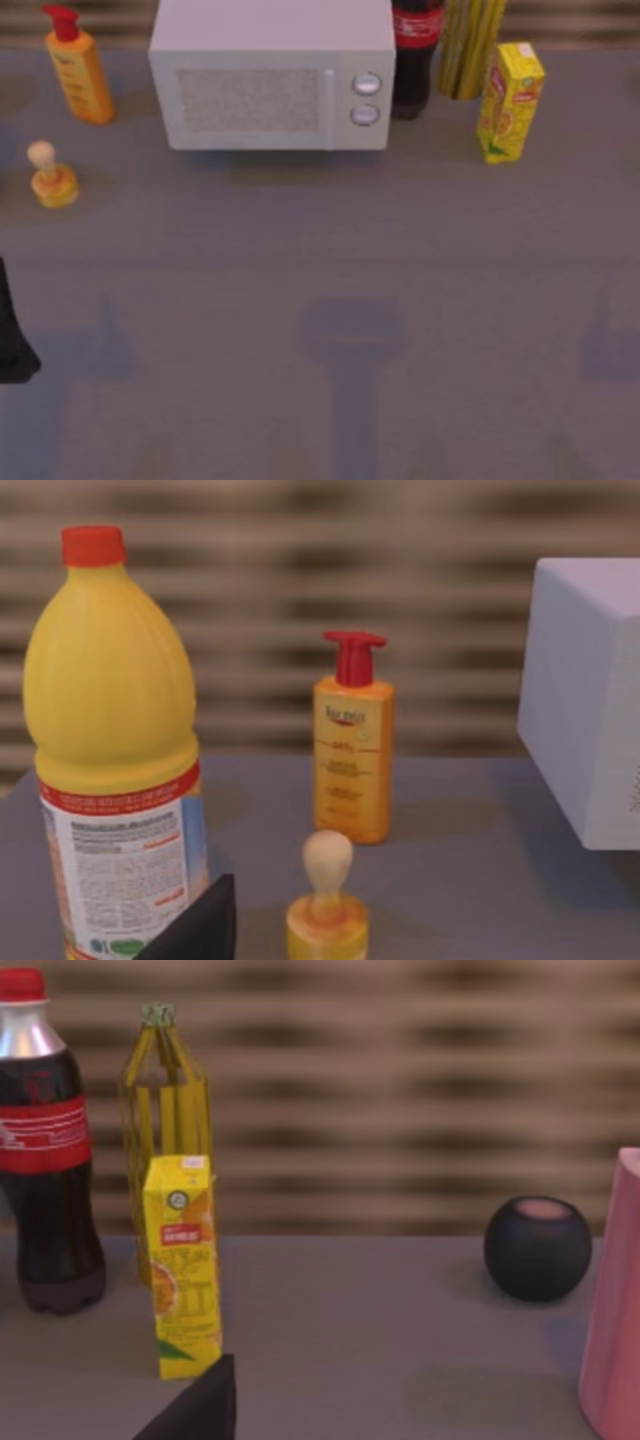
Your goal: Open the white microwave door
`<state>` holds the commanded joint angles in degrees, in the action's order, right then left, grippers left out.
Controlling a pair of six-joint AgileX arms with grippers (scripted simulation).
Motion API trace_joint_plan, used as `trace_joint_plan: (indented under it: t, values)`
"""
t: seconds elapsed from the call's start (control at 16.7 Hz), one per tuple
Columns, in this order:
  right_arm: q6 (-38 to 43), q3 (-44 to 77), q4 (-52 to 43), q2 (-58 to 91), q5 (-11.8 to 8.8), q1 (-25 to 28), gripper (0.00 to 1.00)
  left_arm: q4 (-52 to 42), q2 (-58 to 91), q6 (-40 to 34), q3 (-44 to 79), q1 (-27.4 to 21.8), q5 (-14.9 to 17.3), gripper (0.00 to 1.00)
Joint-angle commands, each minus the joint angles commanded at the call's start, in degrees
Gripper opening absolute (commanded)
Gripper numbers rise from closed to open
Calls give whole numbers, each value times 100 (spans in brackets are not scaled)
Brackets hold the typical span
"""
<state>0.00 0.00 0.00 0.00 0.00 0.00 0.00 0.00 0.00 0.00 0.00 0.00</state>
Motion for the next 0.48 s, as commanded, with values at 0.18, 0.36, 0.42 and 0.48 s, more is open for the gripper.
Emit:
trace_joint_plan:
  t: [0.18,0.36,0.42,0.48]
  values:
    - [0,0,0,0,0,0,100,-40,56,-14,54,-20,-9,100]
    - [0,0,0,0,0,0,100,-399,580,-145,567,-195,-92,100]
    - [0,0,0,0,0,0,100,-588,873,-218,855,-286,-138,100]
    - [0,0,0,0,0,0,100,-804,1226,-305,1202,-391,-191,100]
